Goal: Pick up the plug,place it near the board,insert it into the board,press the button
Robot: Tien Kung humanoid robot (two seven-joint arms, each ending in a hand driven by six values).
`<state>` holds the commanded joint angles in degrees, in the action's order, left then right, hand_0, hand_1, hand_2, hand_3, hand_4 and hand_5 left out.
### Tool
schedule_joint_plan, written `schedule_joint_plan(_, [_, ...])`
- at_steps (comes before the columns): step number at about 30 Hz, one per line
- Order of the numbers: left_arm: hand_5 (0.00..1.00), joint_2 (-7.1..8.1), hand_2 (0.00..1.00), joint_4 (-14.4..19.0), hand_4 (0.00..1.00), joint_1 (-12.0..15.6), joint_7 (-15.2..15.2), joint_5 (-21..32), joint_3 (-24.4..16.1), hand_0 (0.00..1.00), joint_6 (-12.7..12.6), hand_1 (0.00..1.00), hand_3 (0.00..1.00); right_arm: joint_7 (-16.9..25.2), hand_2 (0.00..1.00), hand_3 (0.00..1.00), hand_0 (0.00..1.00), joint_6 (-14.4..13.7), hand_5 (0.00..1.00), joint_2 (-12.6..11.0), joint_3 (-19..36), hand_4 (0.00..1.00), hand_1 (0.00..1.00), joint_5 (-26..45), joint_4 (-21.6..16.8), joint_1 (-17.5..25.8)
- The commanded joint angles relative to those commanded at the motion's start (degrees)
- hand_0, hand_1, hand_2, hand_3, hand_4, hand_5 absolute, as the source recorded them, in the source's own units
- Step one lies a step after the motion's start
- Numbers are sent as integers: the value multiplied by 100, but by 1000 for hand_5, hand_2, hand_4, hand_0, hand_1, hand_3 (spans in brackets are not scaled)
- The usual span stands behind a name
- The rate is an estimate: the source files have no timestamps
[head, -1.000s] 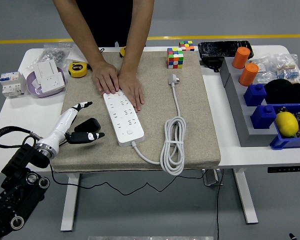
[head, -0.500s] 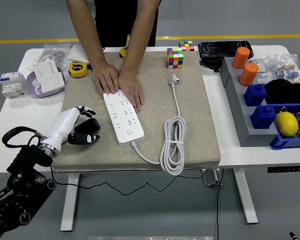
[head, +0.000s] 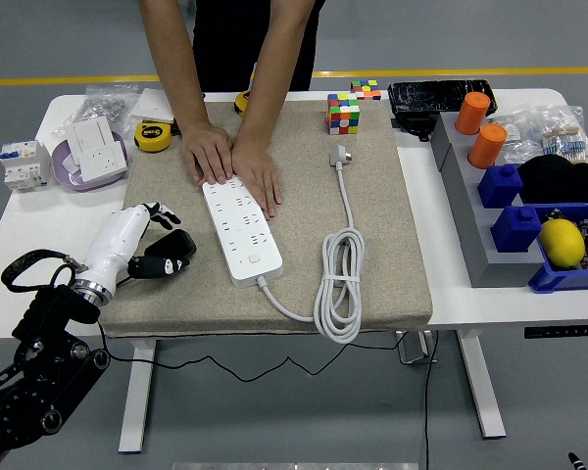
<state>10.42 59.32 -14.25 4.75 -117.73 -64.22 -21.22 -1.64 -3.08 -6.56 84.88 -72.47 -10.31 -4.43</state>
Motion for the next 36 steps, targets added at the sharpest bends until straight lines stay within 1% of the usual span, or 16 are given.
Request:
schedule_joint_plan(1, [138,0,528,-24,998,-7,-2,-8,2,543,6,633,541,-1,748,770,830,0,967,1,5,998,761,-4,0,-2])
schedule_joint_plan(2, [92,-1,534,-48,995,-13,-4,-22,1,537,12,625,548,1,747,771,828,0,967,1,4,998,761,-1,0,-3])
schedule_joint_plan(7, [92,-24,534,-171,995,-24,-11,-55,-57,537,27,625,548,-4,747,771,828,-1,967,3,15,998,761,-11,0,1])
schedule_joint_plan(8, [95,-27,529,-182,986,-24,-14,-65,-68,528,24,608,546,-4,747,769,829,-1,966,3,18,998,760,-14,0,2])
schedule_joint_plan(13, [95,-27,529,-216,986,-17,-40,-101,-78,528,-24,608,546,-4,747,769,829,0,966,5,26,998,760,-23,0,11])
schedule_joint_plan(14, [99,-25,390,-216,972,-14,-39,-102,-77,396,-35,336,512,-2,747,770,828,0,965,4,25,998,760,-23,0,12])
schedule_joint_plan(19, [99,-28,390,-231,972,-1,7,-113,-73,396,-83,336,512,-3,747,770,828,1,965,2,24,998,760,-27,0,20])
schedule_joint_plan(20, [50,-31,315,-243,773,2,19,-120,-70,338,-82,262,469,-4,747,770,828,1,963,2,24,998,761,-27,0,22])
schedule_joint_plan(25, [50,-40,315,-276,773,11,-11,-203,-75,338,-58,262,469,-7,747,770,828,-1,963,0,19,998,761,-23,0,26])
schedule_joint_plan(26, [24,-41,247,-271,717,14,-29,-235,-81,335,-54,242,463,-5,747,769,828,-1,966,-2,13,998,761,-19,0,25])
schedule_joint_plan(31, [24,-41,247,-219,717,22,-75,-275,-104,335,8,242,463,-10,747,769,828,-4,966,-2,15,998,761,-13,0,21])
schedule_joint_plan(32, [10,-37,232,-192,676,28,-78,-272,-114,332,19,238,434,-11,747,769,829,-4,963,-2,17,998,761,-14,0,21])
schedule_joint_plan(36, [10,-15,232,-76,676,26,-90,-141,-119,332,59,238,434,-14,747,769,829,-6,963,-5,16,998,761,-13,0,19])
